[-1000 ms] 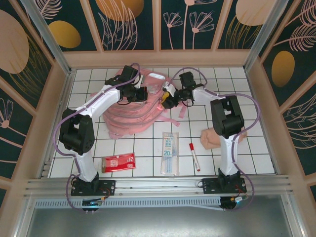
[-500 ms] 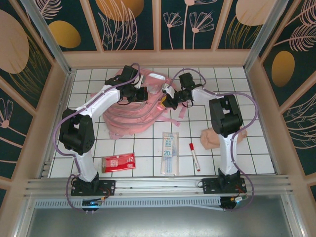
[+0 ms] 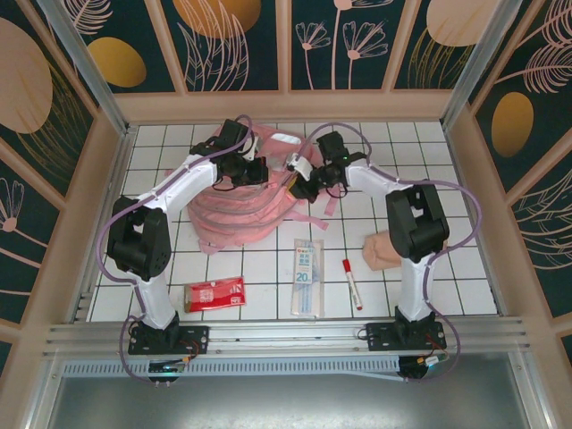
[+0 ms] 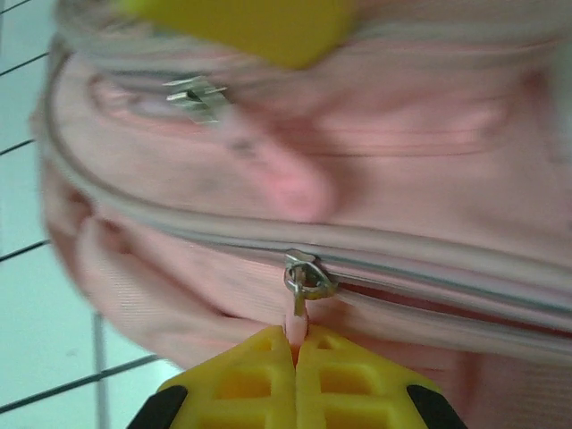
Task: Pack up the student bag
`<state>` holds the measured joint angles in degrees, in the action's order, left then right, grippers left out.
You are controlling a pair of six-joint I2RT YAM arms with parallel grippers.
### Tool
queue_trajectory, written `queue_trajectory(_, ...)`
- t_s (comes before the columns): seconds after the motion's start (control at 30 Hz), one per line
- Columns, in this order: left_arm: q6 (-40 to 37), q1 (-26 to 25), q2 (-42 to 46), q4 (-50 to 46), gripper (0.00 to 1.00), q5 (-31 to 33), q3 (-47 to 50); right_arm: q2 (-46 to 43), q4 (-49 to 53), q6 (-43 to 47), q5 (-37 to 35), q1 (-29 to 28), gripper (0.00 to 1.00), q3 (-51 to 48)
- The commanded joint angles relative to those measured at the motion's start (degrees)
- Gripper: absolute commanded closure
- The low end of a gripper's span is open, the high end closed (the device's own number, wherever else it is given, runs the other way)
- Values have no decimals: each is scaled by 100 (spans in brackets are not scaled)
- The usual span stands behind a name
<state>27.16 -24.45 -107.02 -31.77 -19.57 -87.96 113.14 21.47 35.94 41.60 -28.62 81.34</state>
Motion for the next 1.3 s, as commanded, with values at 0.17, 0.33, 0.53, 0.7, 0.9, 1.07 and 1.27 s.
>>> queue_trajectory(0.17,679,10,161,1035,100,-597,214,-579,-1800,-2304,734,-1177,100,-1124)
queue_trajectory(0.33,916,10,-26,1268,100,-747,177,-717,-3852,-2705,613,-1952,93,-1938)
queue_trajectory(0.53,672,10,-49,1053,100,-960,95,-1643,-3422,-179,-94,-2076,73,-2712)
queue_trajectory(0.7,381,15,-70,844,100,-1080,117,-2224,-2411,1611,-1201,-1480,69,-2849)
queue_trajectory(0.9,325,12,-133,730,100,-1299,66,-2567,-3788,2695,-1444,-830,59,-3431)
queue_trajectory(1.07,329,17,-196,663,100,-1393,38,-1983,-5267,2919,-2002,-918,58,-3487)
queue_trajectory(1.27,300,19,-179,556,100,-1258,18,-1267,-6105,3080,-2337,-1172,57,-3319)
